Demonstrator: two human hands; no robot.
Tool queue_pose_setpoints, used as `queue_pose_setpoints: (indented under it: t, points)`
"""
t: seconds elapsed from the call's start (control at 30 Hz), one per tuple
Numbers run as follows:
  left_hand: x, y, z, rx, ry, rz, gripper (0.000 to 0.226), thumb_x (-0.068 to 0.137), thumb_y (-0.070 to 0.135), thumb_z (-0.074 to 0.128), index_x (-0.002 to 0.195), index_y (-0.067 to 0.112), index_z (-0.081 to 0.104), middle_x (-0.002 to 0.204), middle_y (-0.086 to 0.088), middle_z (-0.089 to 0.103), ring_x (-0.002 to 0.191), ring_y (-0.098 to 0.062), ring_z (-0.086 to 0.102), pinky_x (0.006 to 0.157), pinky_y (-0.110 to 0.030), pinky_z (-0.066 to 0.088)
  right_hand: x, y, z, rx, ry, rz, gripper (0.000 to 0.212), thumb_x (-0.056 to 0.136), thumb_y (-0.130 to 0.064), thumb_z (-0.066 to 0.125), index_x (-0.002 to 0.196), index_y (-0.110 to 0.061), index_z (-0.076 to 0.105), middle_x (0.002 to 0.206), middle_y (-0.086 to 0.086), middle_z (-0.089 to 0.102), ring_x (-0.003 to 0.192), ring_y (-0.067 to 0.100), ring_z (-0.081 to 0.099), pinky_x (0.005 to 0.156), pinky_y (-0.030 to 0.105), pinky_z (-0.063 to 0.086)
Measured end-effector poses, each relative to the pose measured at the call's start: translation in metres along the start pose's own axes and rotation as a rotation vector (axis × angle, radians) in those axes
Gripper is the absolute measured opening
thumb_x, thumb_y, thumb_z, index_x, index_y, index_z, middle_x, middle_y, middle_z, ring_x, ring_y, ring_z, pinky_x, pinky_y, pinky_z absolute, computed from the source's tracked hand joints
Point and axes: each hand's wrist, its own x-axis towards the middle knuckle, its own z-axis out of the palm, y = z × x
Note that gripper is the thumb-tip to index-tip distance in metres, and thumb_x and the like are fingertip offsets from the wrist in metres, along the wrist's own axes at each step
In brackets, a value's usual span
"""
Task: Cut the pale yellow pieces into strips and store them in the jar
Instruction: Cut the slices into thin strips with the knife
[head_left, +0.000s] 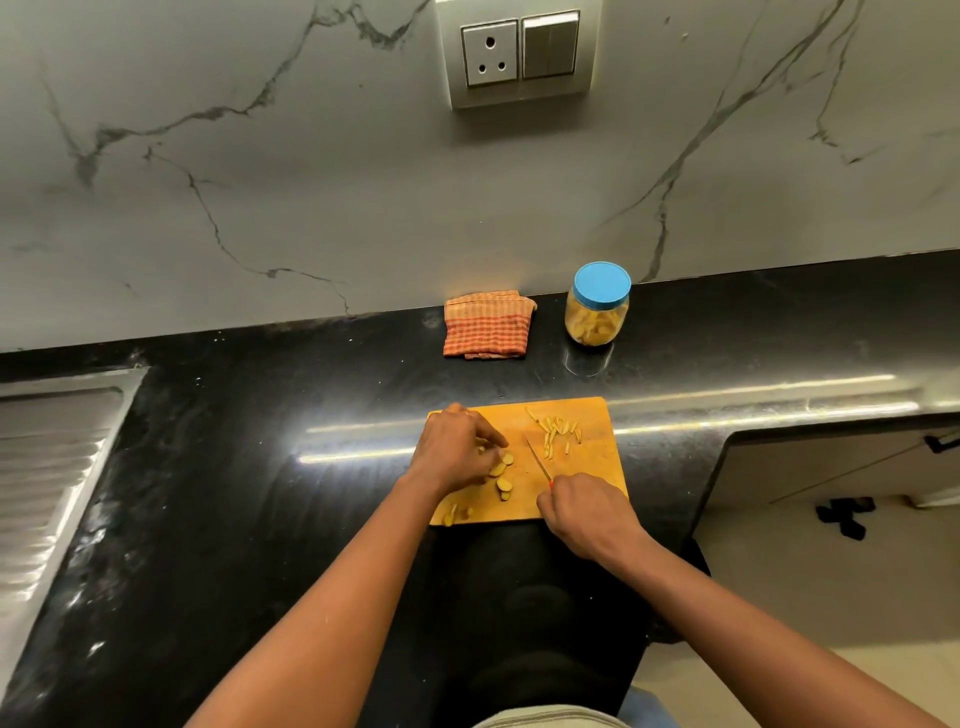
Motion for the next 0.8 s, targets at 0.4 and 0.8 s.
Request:
queue_pose_setpoints:
  t: [0.4,0.8]
  points:
    - [-0.003,0.016,0.006,0.215,0.014,0.039,0.031,0.081,0.051,0.069,0.103,0.031,0.074,0.103,0.015,0.068,0.102,-0.010,0.046,0.089,-0.033,0.035,-0.010,0.005,-0.007,-0.040,0.021,-0.049,0.036,0.104,-0.032,0.031,0.099,-0.013,0.061,0.100,0.009,0.062,0.091,0.027,0.060,0.073,0.035,0.047]
    - [0.016,0.023,0.008,0.127,-0.007,0.006,0.026,0.081,0.045,0.074,0.104,0.032,0.071,0.096,0.012,0.068,0.100,-0.011,0.047,0.079,-0.029,0.027,0.001,0.005,-0.003,0.007,0.015,0.012,0.036,0.100,-0.040,0.032,0.090,-0.016,0.057,0.095,0.008,0.064,0.085,0.025,0.060,0.069,0.034,0.044]
